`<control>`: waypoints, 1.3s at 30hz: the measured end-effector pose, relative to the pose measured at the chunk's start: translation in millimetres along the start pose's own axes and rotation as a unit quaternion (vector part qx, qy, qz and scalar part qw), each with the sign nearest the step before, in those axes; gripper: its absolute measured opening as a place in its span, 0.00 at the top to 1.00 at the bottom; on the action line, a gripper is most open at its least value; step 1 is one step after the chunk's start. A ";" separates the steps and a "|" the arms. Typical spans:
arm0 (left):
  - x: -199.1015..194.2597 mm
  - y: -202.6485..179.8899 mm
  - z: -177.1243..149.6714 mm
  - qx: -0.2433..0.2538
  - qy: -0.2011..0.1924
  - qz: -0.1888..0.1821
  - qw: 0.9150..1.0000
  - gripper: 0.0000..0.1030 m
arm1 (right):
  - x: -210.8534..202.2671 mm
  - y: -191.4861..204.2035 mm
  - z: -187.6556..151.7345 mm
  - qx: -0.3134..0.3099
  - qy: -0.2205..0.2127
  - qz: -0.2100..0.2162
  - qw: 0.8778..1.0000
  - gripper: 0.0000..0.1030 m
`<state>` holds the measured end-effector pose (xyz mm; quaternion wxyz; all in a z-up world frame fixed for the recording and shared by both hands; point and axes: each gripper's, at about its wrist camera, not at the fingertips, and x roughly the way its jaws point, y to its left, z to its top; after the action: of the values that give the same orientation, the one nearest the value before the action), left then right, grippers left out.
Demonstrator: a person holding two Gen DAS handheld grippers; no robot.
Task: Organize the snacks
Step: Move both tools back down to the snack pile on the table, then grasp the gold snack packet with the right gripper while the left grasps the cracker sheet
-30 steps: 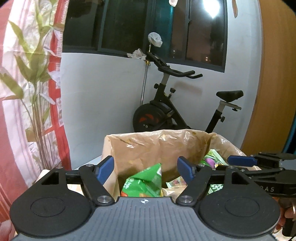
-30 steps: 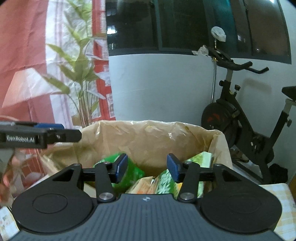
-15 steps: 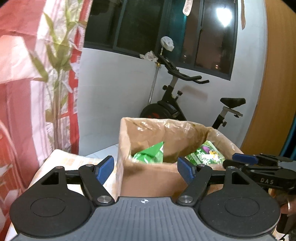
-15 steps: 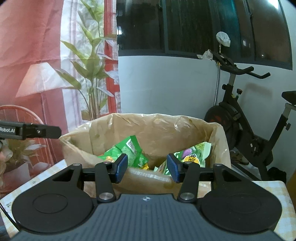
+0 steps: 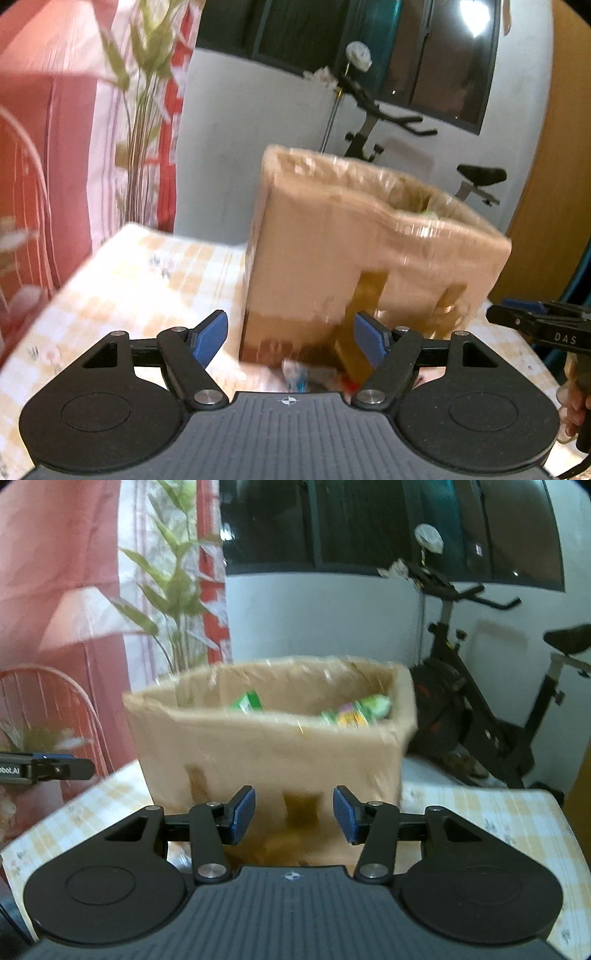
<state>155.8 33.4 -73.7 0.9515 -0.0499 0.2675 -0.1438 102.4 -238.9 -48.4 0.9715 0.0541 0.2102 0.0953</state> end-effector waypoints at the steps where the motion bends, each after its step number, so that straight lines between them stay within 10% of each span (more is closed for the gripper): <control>1: 2.6 0.4 -4.7 -0.001 0.007 0.000 1.000 0.25 | 0.1 -2.2 -6.4 0.005 0.010 -0.004 1.000 0.51; 16: 21.0 -2.9 -43.1 -0.005 0.062 -0.005 0.998 0.26 | 18.5 -5.8 -97.4 0.034 0.166 -0.035 0.985 0.44; 39: 36.9 -22.1 -68.8 0.027 0.110 -0.031 0.993 0.26 | 32.8 -1.3 -111.7 0.026 0.175 -0.042 0.983 0.54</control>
<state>144.4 -0.1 -146.7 0.9124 -0.0167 0.3649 -0.1848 85.2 -226.1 -162.8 0.9211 0.0528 0.3816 0.0566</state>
